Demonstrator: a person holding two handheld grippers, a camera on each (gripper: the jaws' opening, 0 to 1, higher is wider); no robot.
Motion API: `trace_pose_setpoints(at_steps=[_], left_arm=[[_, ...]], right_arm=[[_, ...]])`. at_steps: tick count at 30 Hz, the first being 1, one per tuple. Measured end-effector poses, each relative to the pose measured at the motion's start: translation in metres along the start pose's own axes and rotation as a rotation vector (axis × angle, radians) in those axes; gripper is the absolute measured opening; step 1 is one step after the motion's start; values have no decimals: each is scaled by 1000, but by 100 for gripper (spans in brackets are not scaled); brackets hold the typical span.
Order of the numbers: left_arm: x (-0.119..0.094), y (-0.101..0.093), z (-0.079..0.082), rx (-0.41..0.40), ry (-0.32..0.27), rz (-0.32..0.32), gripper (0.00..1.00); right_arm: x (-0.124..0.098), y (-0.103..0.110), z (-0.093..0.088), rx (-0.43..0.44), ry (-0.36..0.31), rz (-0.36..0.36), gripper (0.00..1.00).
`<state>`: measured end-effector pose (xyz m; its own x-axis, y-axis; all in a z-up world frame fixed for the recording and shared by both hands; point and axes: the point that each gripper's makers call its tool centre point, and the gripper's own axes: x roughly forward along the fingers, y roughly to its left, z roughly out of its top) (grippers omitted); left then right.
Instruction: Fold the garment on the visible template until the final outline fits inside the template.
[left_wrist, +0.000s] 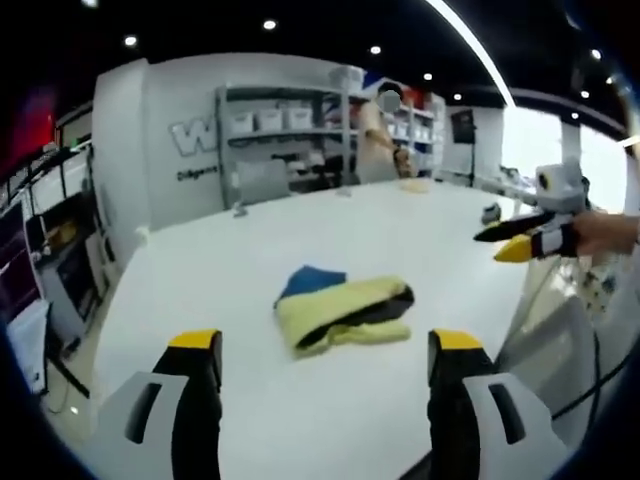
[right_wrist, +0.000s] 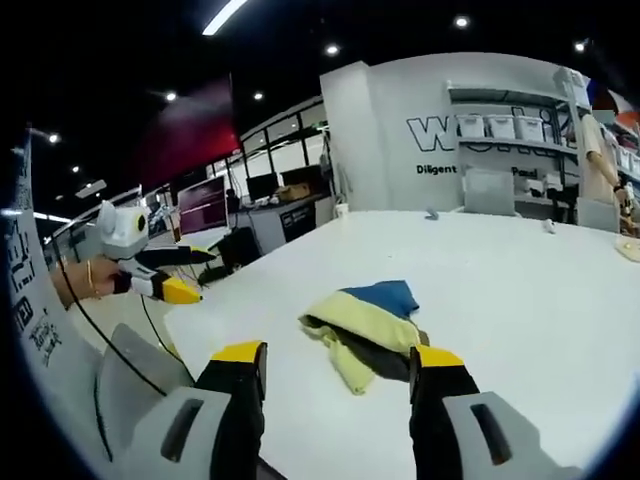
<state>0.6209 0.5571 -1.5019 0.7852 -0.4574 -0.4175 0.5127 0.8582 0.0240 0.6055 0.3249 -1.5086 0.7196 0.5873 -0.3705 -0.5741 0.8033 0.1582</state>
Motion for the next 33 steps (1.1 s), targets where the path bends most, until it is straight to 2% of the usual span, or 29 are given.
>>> trace_pose_setpoints(at_steps=[5, 10, 12, 14, 15, 17, 20, 30, 33], left_arm=[[17, -4, -5, 23, 15, -37, 76], [36, -23, -11, 76, 53, -99, 75], [41, -28, -9, 82, 58, -104, 70], [47, -27, -1, 96, 25, -96, 66], [52, -30, 3, 92, 15, -113, 66], [58, -33, 9, 88, 4, -132, 70], [69, -38, 13, 113, 3, -148, 68], [92, -49, -9, 184, 82, -204, 67], [94, -49, -11, 184, 87, -205, 67]], right_arm=[[11, -7, 6, -27, 6, 21, 53], [30, -10, 19, -57, -2, 42, 52], [36, -11, 24, -67, -6, 51, 51], [39, -12, 25, -77, -2, 55, 46], [43, -15, 28, -122, 5, 55, 43], [46, -17, 31, -122, 7, 61, 43], [54, -25, 37, -127, 7, 66, 43], [77, -51, 44, -134, 28, 79, 43], [80, -53, 45, -139, 31, 81, 42]])
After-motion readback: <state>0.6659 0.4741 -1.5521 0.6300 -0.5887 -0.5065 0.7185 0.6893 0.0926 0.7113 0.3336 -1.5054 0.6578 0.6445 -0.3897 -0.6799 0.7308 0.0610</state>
